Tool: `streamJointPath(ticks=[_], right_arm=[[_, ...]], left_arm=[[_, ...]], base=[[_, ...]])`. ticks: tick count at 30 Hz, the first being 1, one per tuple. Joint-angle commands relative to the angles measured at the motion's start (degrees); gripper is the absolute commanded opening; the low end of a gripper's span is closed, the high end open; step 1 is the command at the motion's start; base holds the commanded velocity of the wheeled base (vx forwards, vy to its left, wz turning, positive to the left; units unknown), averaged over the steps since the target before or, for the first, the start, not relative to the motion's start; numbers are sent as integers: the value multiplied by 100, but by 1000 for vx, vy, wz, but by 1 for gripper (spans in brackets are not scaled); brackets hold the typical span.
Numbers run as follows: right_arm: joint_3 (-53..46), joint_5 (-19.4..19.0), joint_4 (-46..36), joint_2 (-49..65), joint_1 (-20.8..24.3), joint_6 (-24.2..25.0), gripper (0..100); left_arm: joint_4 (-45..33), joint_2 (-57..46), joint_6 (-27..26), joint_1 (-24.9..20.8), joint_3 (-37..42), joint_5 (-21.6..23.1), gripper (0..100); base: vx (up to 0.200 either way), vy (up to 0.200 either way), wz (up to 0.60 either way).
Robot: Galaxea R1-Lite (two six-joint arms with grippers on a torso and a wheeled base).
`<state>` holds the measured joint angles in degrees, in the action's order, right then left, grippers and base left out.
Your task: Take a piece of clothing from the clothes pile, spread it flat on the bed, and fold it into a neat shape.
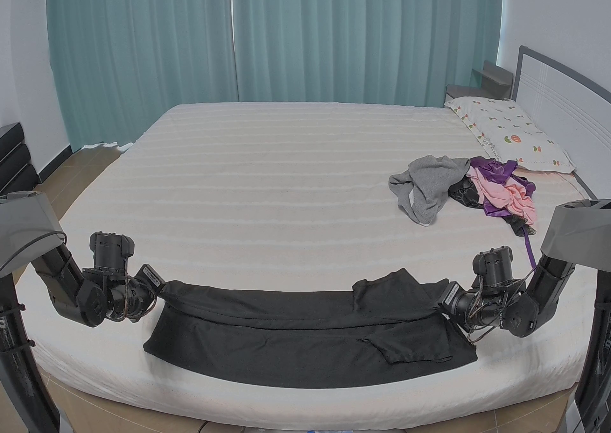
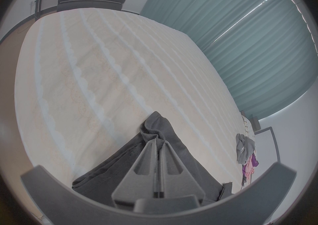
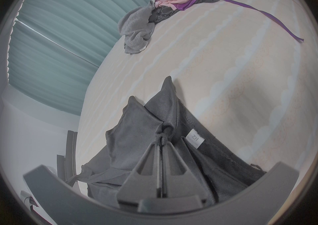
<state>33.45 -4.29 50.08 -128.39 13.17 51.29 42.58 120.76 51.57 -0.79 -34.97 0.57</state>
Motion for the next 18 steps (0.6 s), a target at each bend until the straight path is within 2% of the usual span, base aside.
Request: streamJointPath(ticks=[1, 6, 14, 18], right_arm=[[4, -2, 11, 165, -25, 4, 0], [214, -10, 37, 324, -121, 22, 0], [1647, 104, 37, -177, -279, 101, 0], [2060, 209, 28, -274, -315, 92, 0]], left_arm=[[5, -17, -6, 0, -71, -5, 0], [-22, -35, 3, 0, -361, -5, 0], [-48, 255, 3, 141, -1706, 22, 0], [-4, 431, 11, 97, -1925, 31, 0]], base=[[0, 0, 0], [0, 0, 0], [0, 0, 0], [0, 0, 0]])
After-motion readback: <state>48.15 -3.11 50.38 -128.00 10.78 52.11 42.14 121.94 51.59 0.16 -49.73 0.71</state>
